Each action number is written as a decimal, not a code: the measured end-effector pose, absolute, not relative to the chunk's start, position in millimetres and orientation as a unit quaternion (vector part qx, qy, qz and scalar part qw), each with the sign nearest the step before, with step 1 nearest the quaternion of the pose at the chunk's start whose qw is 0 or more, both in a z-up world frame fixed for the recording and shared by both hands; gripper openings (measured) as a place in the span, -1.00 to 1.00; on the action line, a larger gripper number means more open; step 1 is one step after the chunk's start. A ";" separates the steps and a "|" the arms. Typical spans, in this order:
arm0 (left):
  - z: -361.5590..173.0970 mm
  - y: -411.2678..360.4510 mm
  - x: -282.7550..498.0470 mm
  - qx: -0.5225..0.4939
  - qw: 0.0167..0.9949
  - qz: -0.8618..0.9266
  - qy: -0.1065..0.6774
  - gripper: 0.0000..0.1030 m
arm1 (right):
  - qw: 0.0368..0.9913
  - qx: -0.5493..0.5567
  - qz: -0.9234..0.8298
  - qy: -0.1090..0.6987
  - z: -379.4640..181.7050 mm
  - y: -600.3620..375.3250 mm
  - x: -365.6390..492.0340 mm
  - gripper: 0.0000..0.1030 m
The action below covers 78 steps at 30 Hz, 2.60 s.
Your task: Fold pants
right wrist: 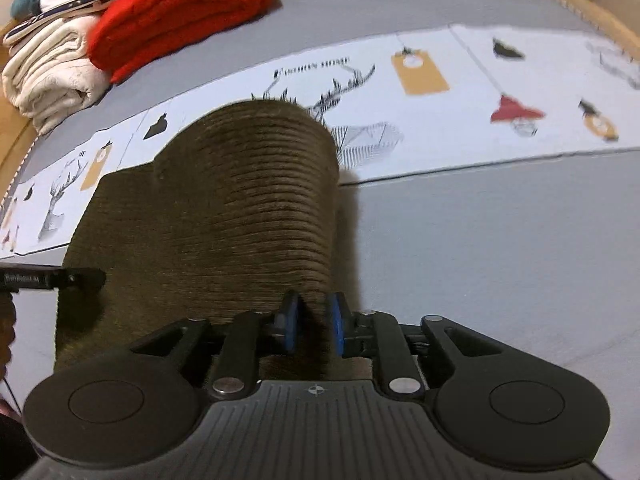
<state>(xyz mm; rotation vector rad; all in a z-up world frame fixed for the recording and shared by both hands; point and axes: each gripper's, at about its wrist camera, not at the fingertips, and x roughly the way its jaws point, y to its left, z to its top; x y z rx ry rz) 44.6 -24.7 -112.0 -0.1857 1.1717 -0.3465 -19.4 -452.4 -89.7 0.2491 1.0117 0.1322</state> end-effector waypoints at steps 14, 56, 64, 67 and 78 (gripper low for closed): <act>-96.1 -52.4 16.6 0.052 0.835 -0.218 0.503 -0.45 | 0.837 -0.087 0.196 0.504 -112.7 -400.4 -54.8 -0.52; -68.7 -35.9 16.4 0.064 0.843 -0.210 0.490 -0.16 | 0.883 0.059 0.073 0.460 -83.5 -385.6 -23.0 0.21; -63.3 -42.6 -13.9 0.093 0.854 -0.199 0.473 -0.08 | 0.880 0.007 0.047 0.472 -98.9 -366.9 -49.1 0.28; -64.9 -51.4 -28.7 0.093 0.845 -0.235 0.470 -0.07 | 0.864 0.002 0.030 0.503 -109.2 -371.4 -57.5 0.33; -20.4 -67.4 -89.8 0.112 0.886 -0.164 0.420 0.72 | 0.888 0.071 -0.014 0.453 -69.6 -377.3 -103.1 0.49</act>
